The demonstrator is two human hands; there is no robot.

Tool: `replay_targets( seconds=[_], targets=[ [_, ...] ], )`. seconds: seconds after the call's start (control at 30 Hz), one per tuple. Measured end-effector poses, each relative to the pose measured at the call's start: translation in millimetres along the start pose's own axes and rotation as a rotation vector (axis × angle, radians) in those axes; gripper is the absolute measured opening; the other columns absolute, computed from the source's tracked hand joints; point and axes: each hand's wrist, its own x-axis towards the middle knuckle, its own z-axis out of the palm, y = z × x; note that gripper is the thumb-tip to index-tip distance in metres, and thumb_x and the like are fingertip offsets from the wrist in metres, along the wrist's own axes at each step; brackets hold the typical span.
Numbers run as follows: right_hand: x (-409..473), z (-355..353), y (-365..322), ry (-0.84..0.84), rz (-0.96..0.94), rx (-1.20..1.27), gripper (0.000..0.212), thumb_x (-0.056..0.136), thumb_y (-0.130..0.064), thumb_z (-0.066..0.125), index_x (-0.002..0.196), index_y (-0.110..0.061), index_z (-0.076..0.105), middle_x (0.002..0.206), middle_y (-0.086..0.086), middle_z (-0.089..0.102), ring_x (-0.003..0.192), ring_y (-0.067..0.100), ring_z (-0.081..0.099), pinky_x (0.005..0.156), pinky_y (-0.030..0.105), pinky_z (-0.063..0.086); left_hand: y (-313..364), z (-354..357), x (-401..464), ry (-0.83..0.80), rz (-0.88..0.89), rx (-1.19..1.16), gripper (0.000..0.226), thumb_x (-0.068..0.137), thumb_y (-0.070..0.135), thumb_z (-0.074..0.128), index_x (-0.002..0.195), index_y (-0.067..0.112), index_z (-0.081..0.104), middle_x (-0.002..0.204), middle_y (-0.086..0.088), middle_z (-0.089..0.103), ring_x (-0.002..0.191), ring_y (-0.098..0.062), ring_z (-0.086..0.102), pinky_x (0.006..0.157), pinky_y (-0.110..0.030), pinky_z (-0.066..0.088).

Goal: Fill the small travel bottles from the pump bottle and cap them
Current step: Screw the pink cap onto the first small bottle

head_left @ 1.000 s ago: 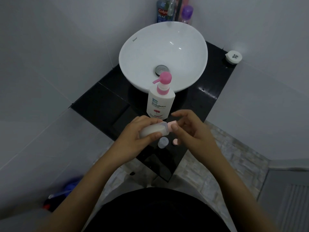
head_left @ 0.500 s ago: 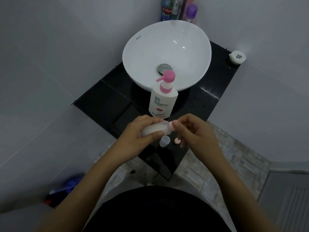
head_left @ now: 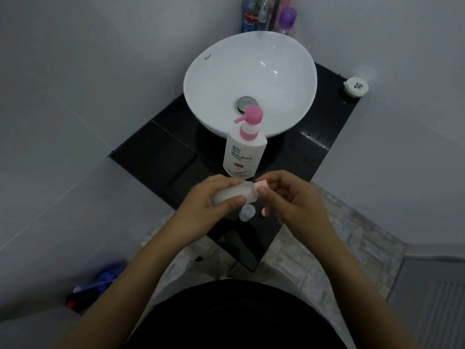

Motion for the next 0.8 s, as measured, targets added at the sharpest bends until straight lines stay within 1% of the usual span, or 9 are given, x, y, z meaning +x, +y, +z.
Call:
replay_targets(
  seconds=[0.1, 0.23, 0.33, 0.4, 0.47, 0.53, 0.63, 0.7, 0.8],
  targets=[
    [-1.1, 7.1, 5.2, 0.061, 0.025, 0.033, 0.008, 0.089, -0.016, 0.060, 0.094, -0.017, 0.066, 0.075, 0.000, 0.068, 0.054, 0.008, 0.059, 0.050, 0.012, 0.045, -1.9, 1.6, -1.9, 0.009, 0.003, 0.034, 0.039, 0.077, 0.051, 0.058, 0.114, 0.040, 0.063, 0.100, 0.014, 0.059, 0.098, -0.004, 0.056, 0.086, -0.035, 0.051],
    [-1.8, 13.9, 10.2, 0.110, 0.051, 0.027, 0.011, 0.090, -0.018, 0.059, 0.094, -0.012, 0.067, 0.069, -0.003, 0.066, 0.051, 0.007, 0.056, 0.050, 0.012, 0.044, -4.2, 3.1, -6.1, 0.018, 0.019, 0.047, 0.037, 0.077, 0.054, 0.055, 0.113, 0.046, 0.061, 0.101, 0.011, 0.058, 0.096, -0.008, 0.057, 0.085, -0.042, 0.053],
    [-2.1, 17.9, 11.4, 0.120, 0.066, 0.044, 0.012, 0.090, -0.020, 0.058, 0.091, -0.012, 0.067, 0.062, -0.005, 0.064, 0.048, 0.007, 0.054, 0.049, 0.013, 0.044, -6.5, 3.3, -9.0, 0.045, 0.042, 0.087, 0.034, 0.079, 0.053, 0.054, 0.112, 0.049, 0.060, 0.101, 0.012, 0.058, 0.096, -0.006, 0.057, 0.085, -0.038, 0.052],
    [-2.4, 20.2, 12.3, 0.126, 0.082, 0.073, 0.012, 0.091, -0.021, 0.058, 0.089, -0.013, 0.068, 0.061, -0.001, 0.064, 0.048, 0.009, 0.054, 0.048, 0.014, 0.043, -8.4, 3.3, -10.6, 0.054, 0.049, 0.112, 0.034, 0.080, 0.052, 0.054, 0.114, 0.049, 0.059, 0.100, 0.013, 0.059, 0.096, -0.006, 0.056, 0.086, -0.036, 0.051],
    [-2.4, 21.9, 13.2, 0.129, 0.101, 0.080, 0.012, 0.090, -0.021, 0.060, 0.089, -0.013, 0.068, 0.064, 0.005, 0.066, 0.049, 0.009, 0.055, 0.048, 0.013, 0.043, -10.8, 2.5, -11.6, 0.055, 0.051, 0.123, 0.033, 0.080, 0.051, 0.056, 0.112, 0.052, 0.059, 0.100, 0.015, 0.059, 0.096, -0.005, 0.056, 0.084, -0.032, 0.050],
    [-0.9, 22.5, 13.9, 0.114, 0.123, 0.074, 0.011, 0.088, -0.020, 0.062, 0.092, -0.012, 0.069, 0.070, 0.008, 0.069, 0.049, 0.008, 0.056, 0.047, 0.011, 0.042, -14.6, 1.6, -11.9, 0.049, 0.043, 0.109, 0.030, 0.080, 0.046, 0.063, 0.109, 0.052, 0.060, 0.100, 0.016, 0.061, 0.096, -0.004, 0.058, 0.082, -0.029, 0.051],
    [4.2, 23.8, 15.9, 0.049, 0.158, -0.008, 0.018, 0.089, -0.022, 0.062, 0.104, -0.015, 0.068, 0.078, 0.007, 0.071, 0.050, 0.003, 0.058, 0.048, 0.008, 0.042, -24.7, 0.9, -10.3, 0.076, 0.011, 0.098, 0.034, 0.077, 0.035, 0.072, 0.109, 0.043, 0.062, 0.103, 0.014, 0.064, 0.095, -0.005, 0.061, 0.081, -0.029, 0.054],
    [6.8, 24.6, 17.4, 0.055, 0.187, -0.023, 0.023, 0.092, -0.024, 0.056, 0.114, -0.022, 0.063, 0.080, 0.006, 0.071, 0.051, 0.004, 0.059, 0.049, 0.007, 0.043, -35.0, 0.2, -6.1, 0.104, -0.005, 0.137, 0.041, 0.075, 0.031, 0.074, 0.113, 0.036, 0.059, 0.106, 0.014, 0.060, 0.094, -0.004, 0.059, 0.078, -0.024, 0.051],
    [7.4, 23.0, 19.6, 0.136, 0.210, 0.019, 0.020, 0.095, -0.024, 0.051, 0.111, -0.022, 0.063, 0.080, 0.006, 0.070, 0.058, 0.010, 0.063, 0.051, 0.012, 0.046, -54.0, -1.2, 2.1, 0.135, -0.048, 0.181, 0.045, 0.076, 0.023, 0.074, 0.118, 0.029, 0.059, 0.108, 0.009, 0.059, 0.097, 0.001, 0.055, 0.077, -0.013, 0.044]
  ],
)
